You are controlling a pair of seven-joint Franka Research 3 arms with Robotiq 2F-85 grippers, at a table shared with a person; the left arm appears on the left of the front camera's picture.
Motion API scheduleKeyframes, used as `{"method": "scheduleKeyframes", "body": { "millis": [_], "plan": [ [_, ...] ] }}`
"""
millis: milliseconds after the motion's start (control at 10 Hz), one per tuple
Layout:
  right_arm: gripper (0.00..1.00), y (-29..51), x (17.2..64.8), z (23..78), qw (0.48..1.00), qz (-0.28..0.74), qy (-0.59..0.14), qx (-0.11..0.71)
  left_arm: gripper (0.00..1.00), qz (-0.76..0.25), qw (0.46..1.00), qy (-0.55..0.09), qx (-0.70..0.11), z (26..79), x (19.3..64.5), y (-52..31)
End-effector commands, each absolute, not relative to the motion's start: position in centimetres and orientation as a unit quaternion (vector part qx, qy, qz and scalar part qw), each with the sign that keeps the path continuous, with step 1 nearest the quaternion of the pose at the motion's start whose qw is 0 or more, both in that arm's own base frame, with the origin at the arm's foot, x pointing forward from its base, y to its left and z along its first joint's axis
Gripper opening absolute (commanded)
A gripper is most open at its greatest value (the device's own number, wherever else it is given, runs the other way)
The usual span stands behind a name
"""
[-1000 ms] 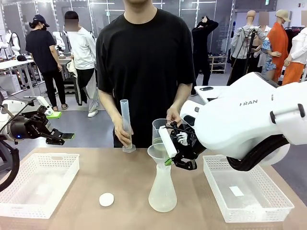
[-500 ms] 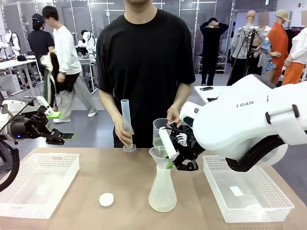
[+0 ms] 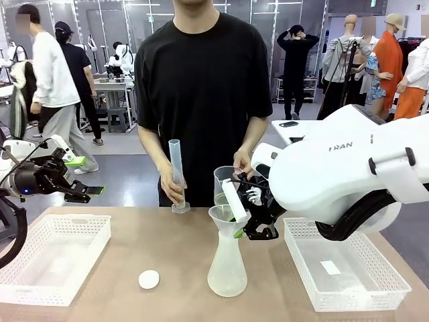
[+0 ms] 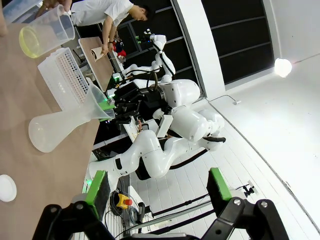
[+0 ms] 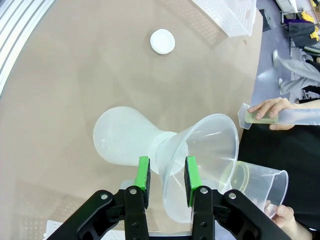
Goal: Prepare the solutions needed for the experiment.
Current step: Pick up the Plastic Funnel and insert it into the Big flask, then once the solution is in the Big flask , pick up the Plastic Funnel and place it back into the right Organizing basket.
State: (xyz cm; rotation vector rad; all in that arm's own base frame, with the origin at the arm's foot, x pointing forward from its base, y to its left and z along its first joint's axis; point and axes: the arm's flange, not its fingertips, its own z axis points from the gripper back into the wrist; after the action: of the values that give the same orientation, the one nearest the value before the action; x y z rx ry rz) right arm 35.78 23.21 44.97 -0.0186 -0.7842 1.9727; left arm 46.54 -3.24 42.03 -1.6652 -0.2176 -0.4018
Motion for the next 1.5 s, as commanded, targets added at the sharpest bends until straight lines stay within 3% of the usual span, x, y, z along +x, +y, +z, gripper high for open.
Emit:
{"method": "scheduleKeyframes", "body": {
  "millis": [0, 600, 700, 800, 900, 1400],
  "plan": [
    [0.37, 23.2, 35.7, 45.0, 0.488, 0.810, -0.325, -0.005, 1.00, -0.180, 0.649, -0.098, -0.733, 42.2, 46.6, -3.3],
    [0.36, 23.3, 35.7, 45.0, 0.486, 0.812, -0.323, -0.008, 1.00, -0.180, 0.649, -0.098, -0.733, 42.2, 46.6, -3.3],
    [0.40, 23.5, 34.6, 46.1, 0.496, 0.809, -0.317, -0.007, 1.00, -0.180, 0.649, -0.098, -0.733, 42.2, 46.6, -3.3],
    [0.56, 23.3, 34.2, 46.4, 0.502, 0.804, -0.319, -0.005, 1.00, -0.180, 0.649, -0.098, -0.733, 42.2, 46.6, -3.3],
    [0.59, 22.9, 33.9, 46.9, 0.505, 0.801, -0.320, -0.014, 1.00, -0.180, 0.649, -0.098, -0.733, 42.2, 46.6, -3.3],
    [0.59, 18.9, 33.5, 52.0, 0.544, 0.776, -0.317, 0.037, 1.00, -0.180, 0.649, -0.098, -0.733, 42.2, 46.6, -3.3]
  ]
}}
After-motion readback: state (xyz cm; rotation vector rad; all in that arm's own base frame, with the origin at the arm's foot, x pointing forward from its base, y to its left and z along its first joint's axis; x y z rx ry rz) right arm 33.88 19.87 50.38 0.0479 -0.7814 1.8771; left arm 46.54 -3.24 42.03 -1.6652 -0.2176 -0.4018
